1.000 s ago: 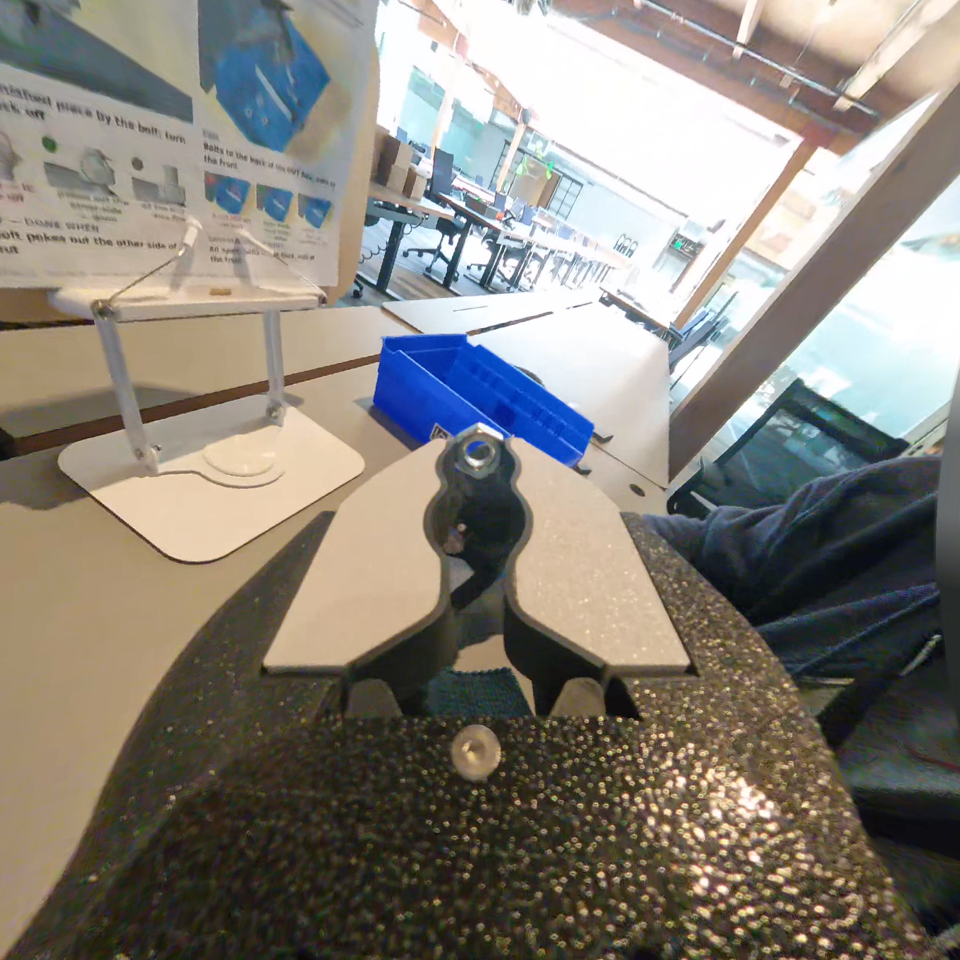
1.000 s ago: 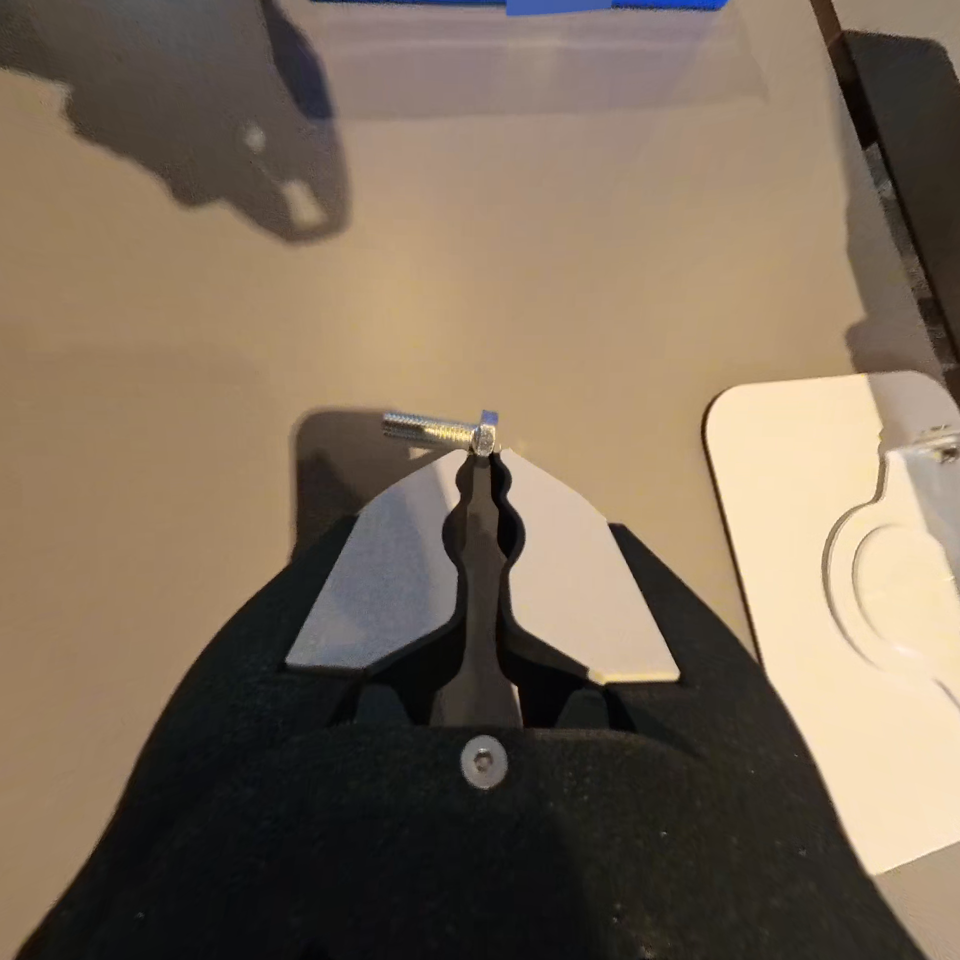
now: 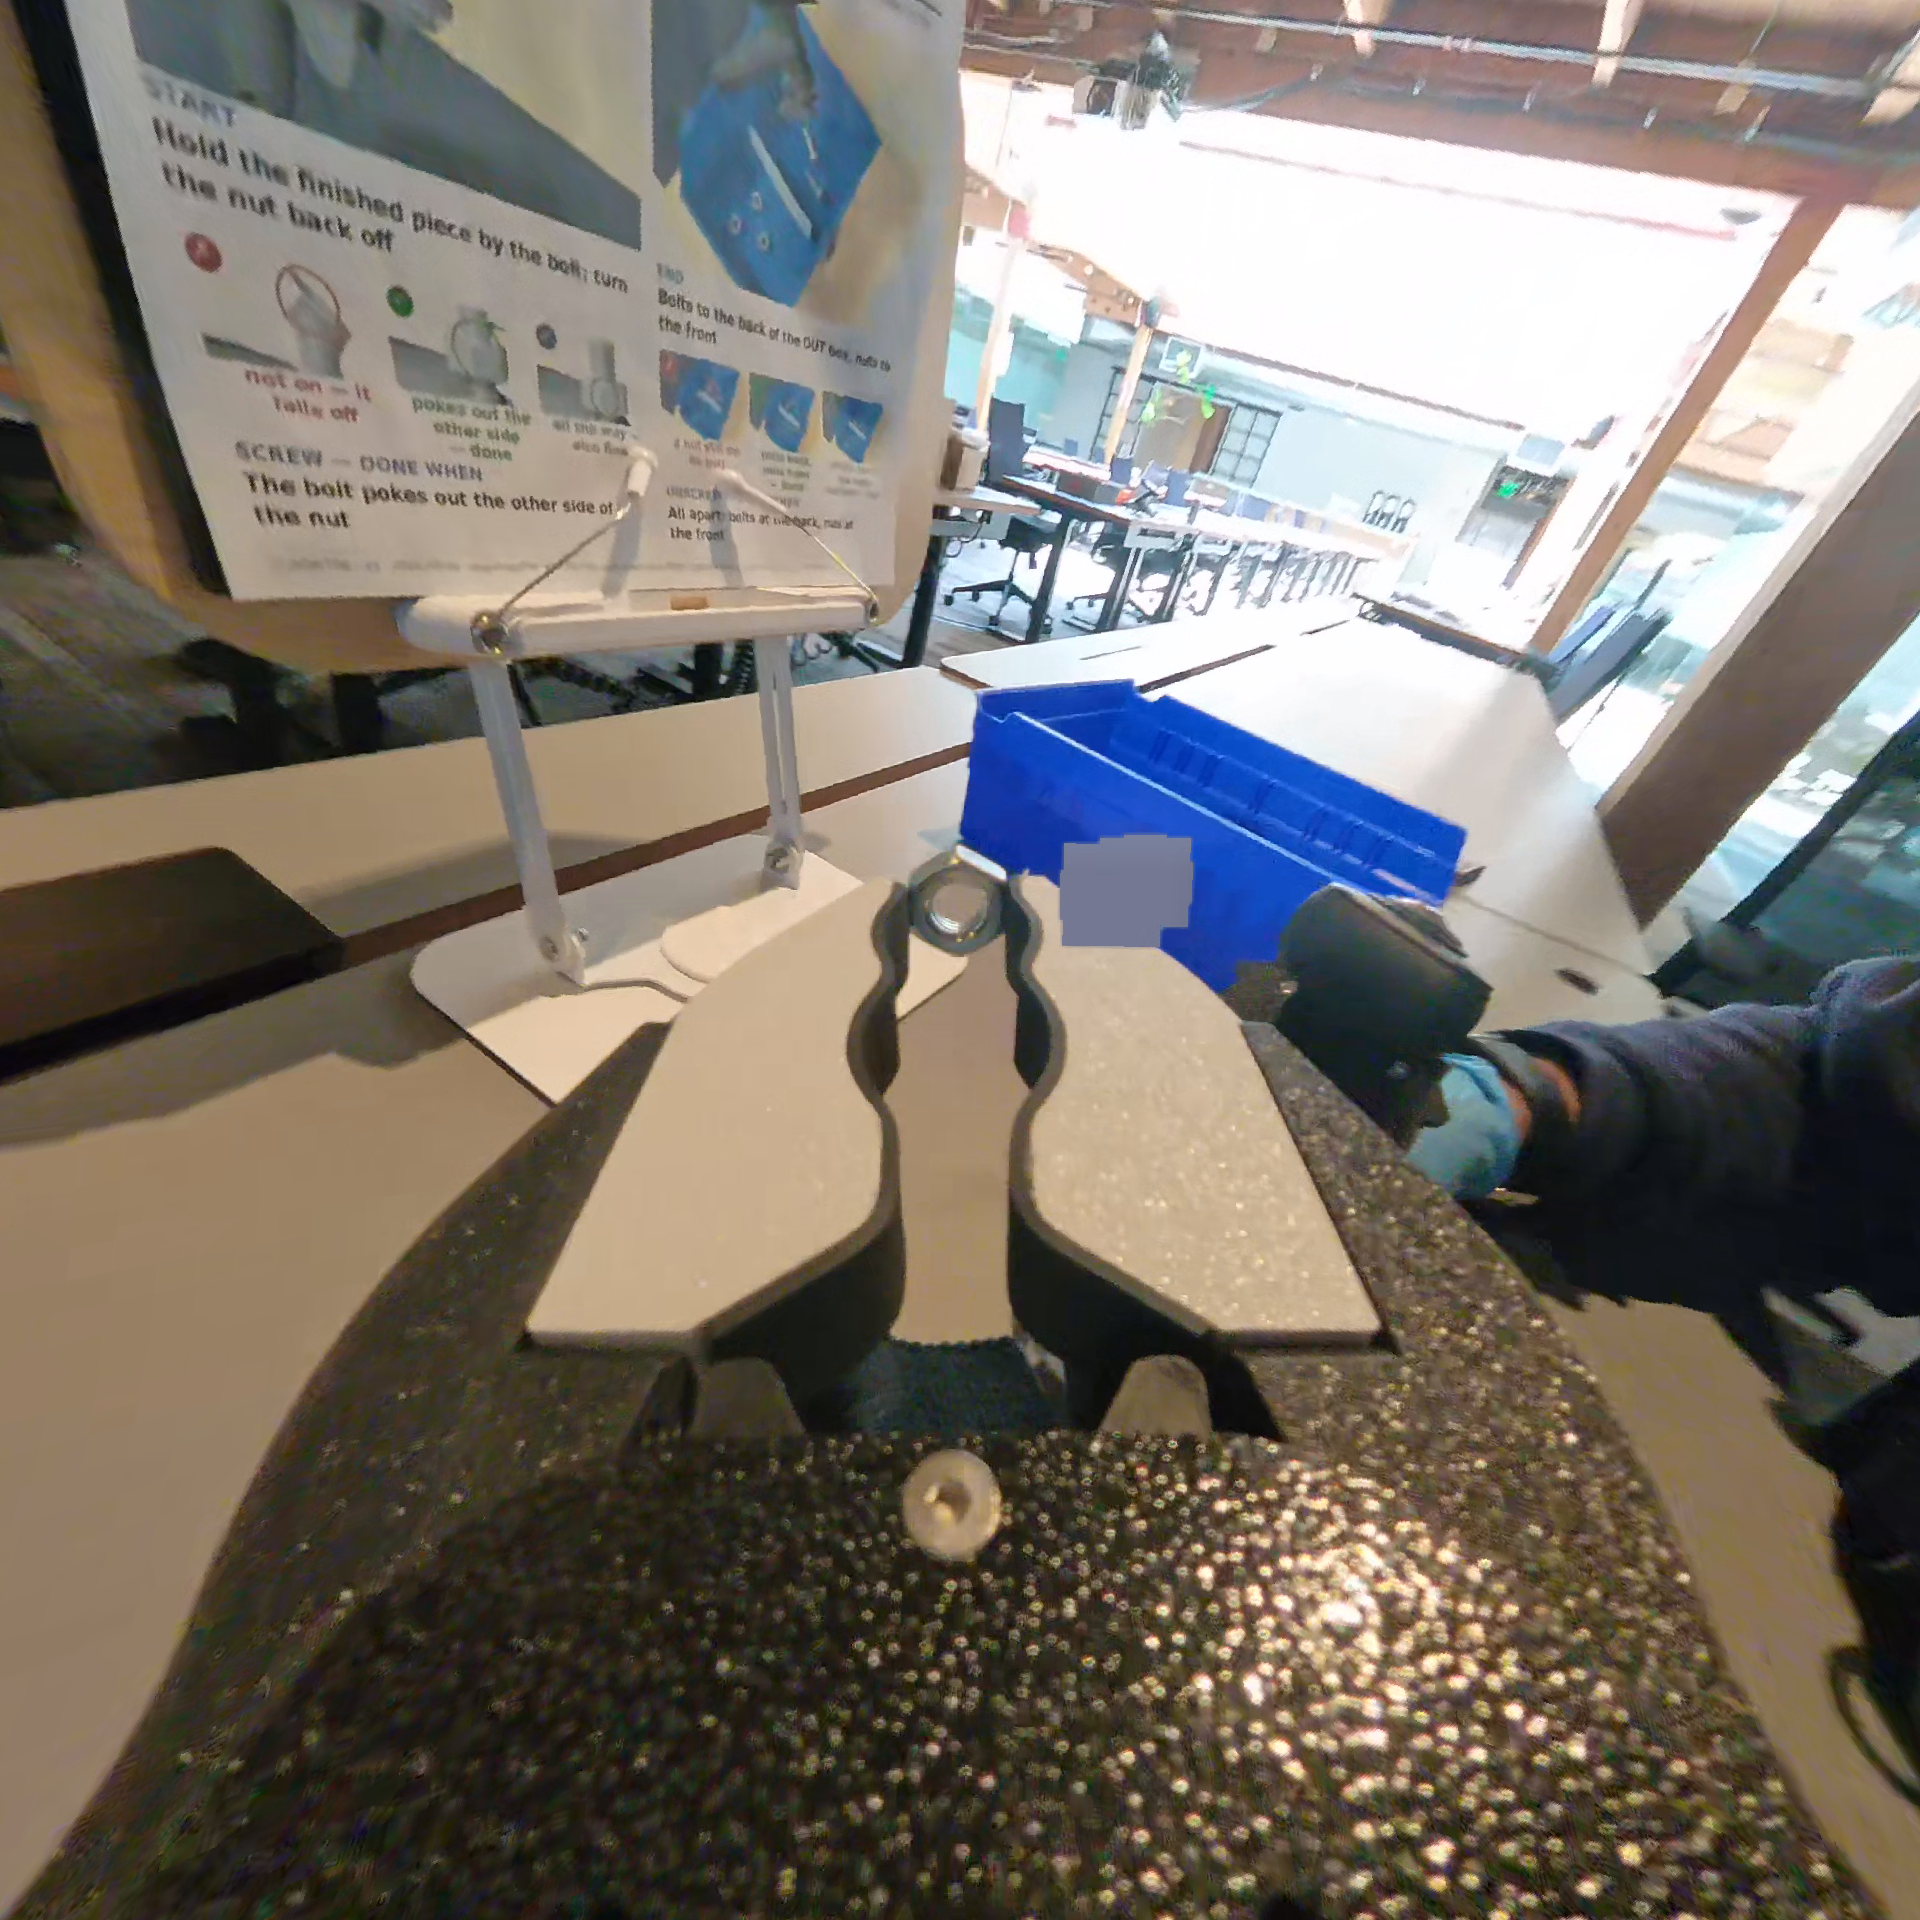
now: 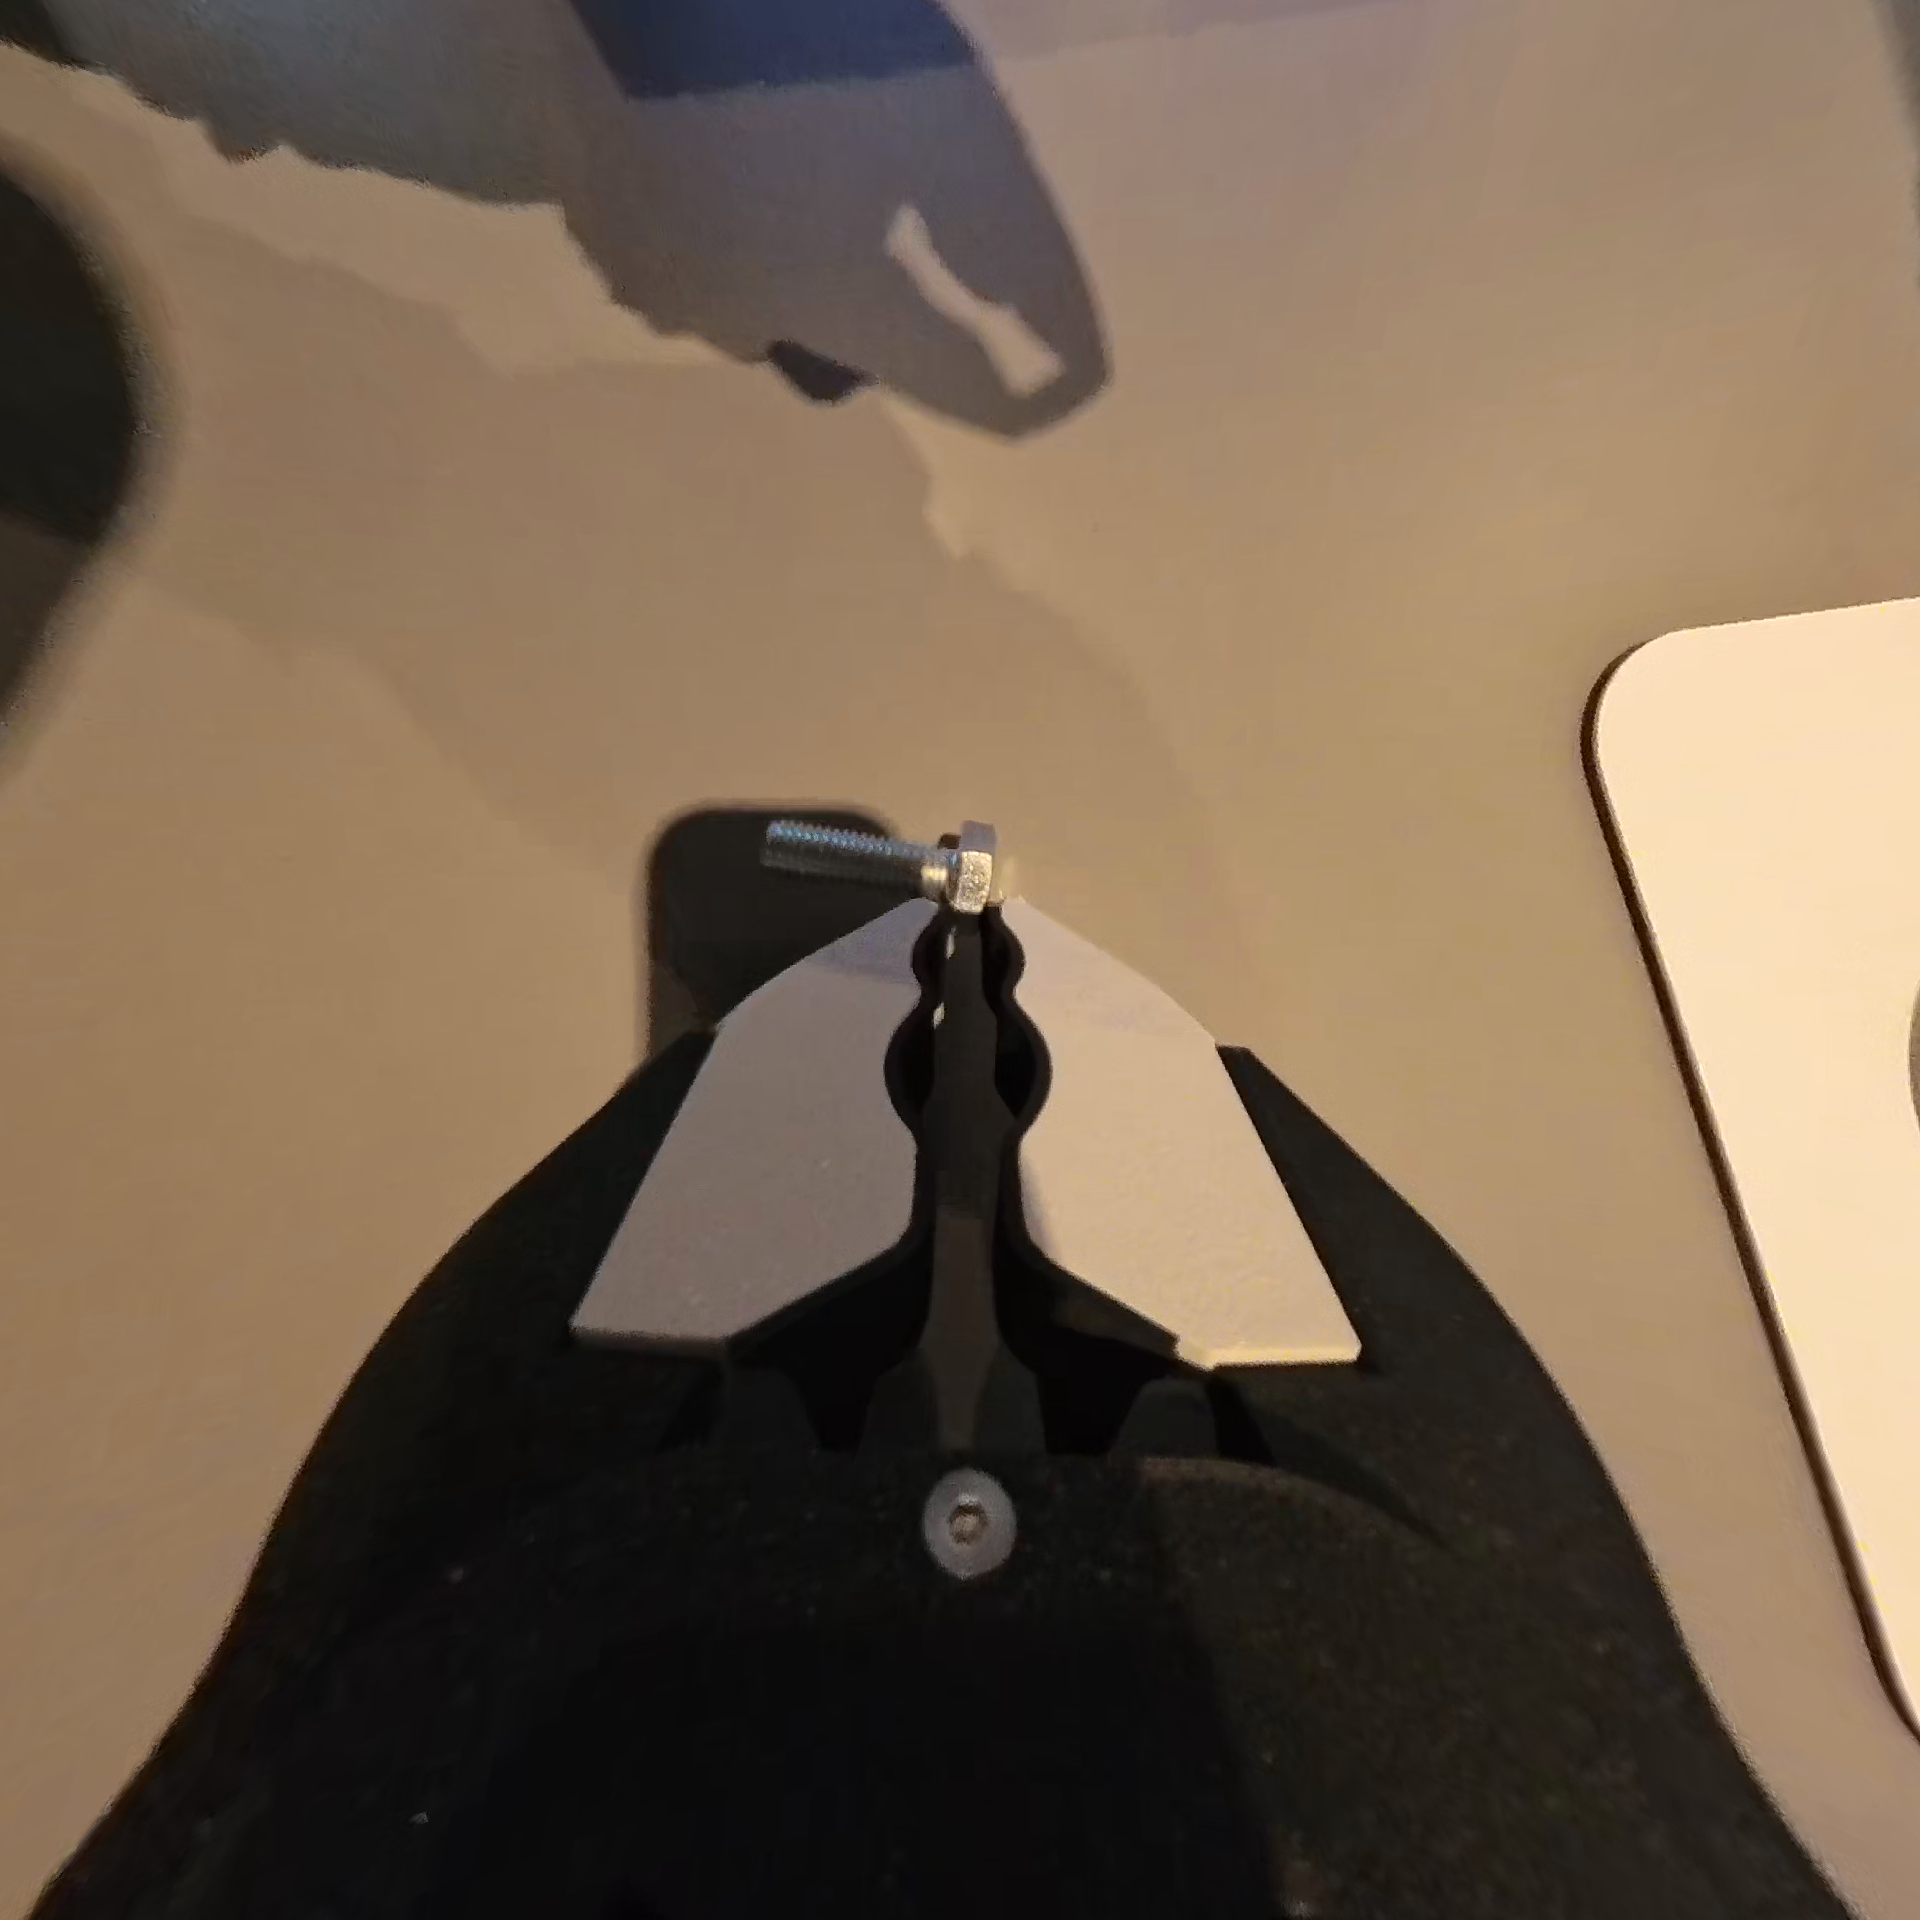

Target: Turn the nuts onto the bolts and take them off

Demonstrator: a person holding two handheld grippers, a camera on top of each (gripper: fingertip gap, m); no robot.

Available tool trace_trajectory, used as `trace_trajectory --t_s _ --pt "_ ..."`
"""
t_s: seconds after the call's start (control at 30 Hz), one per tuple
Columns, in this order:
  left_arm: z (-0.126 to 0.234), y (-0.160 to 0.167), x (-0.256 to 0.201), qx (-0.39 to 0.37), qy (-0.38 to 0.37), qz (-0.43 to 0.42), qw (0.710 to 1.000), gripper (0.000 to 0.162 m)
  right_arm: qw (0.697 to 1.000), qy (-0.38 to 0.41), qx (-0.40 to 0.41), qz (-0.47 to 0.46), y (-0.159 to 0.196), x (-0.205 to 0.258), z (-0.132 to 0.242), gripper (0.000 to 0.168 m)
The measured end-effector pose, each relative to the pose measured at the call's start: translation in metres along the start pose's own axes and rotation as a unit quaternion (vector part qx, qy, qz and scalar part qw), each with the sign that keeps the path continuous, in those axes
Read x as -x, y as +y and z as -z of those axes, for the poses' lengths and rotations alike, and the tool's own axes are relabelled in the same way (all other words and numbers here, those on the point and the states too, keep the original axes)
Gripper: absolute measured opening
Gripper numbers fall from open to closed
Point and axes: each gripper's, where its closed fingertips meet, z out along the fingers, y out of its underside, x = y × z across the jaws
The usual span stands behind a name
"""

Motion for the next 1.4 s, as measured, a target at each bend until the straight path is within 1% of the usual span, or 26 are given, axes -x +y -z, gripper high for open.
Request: trace_trajectory --t_s 0.03,0.1,0.3,0.5,0.63,0.8,0.93,1.0,1.07,1.17,1.3,1.37,1.4 --pt "-0.002 0.002 0.0 0.002 -0.006 -0.014 1.0 0.017 1.0 0.005 0.002 -0.003 0.0 -0.001 -0.001 0.006" --pt "-0.007 0.008 0.001 0.008 -0.008 -0.023 1.0 0.017 1.0 0.016 0.006 -0.008 0.001 -0.004 -0.003 0.006" --pt "-0.018 0.031 0.002 0.038 0.008 0.01 0.999 0.017 0.999 0.038 0.018 -0.023 0.006 -0.01 -0.003 0.006" --pt "-0.024 0.052 -0.003 0.079 0.015 0.028 0.996 0.017 0.997 0.072 0.021 -0.005 0.007 -0.011 -0.001 0.006" --pt "-0.026 0.065 -0.004 0.115 0.012 0.019 0.993 0.017 0.996 0.087 0.014 -0.004 0.008 -0.011 0.001 0.007" --pt "-0.025 0.073 -0.004 0.144 0.009 0.015 0.989 0.017 0.997 0.076 -0.005 0.022 0.009 -0.006 0.006 0.01" --pt "-0.022 0.082 -0.01 0.177 0.024 0.016 0.984 0.017 0.993 0.089 -0.047 0.056 0.0 -0.013 0.017 0.011" --pt "-0.022 0.088 -0.011 0.197 0.026 0.016 0.98 0.017 0.99 0.077 -0.087 0.082 -0.011 -0.014 0.019 0.011" --pt "-0.022 0.093 -0.009 0.211 0.023 0.016 0.977 0.017 0.984 0.046 -0.123 0.121 -0.02 -0.011 0.018 0.011" --pt "-0.022 0.091 -0.007 0.211 0.022 0.021 0.977 0.017 0.976 0.032 -0.147 0.157 -0.027 -0.017 0.016 0.01" --pt "-0.018 0.087 -0.004 0.207 0.022 0.023 0.978 0.017 0.974 -0.012 -0.16 0.158 -0.027 -0.021 0.014 0.009" --pt "-0.017 0.086 -0.003 0.204 0.019 0.024 0.979 0.017 0.975 -0.012 -0.163 0.153 -0.028 -0.027 0.014 0.007" --pt "-0.017 0.085 -0.003 0.203 0.019 0.025 0.979 0.017 0.976 -0.008 -0.156 0.151 -0.027 -0.031 0.013 0.002"
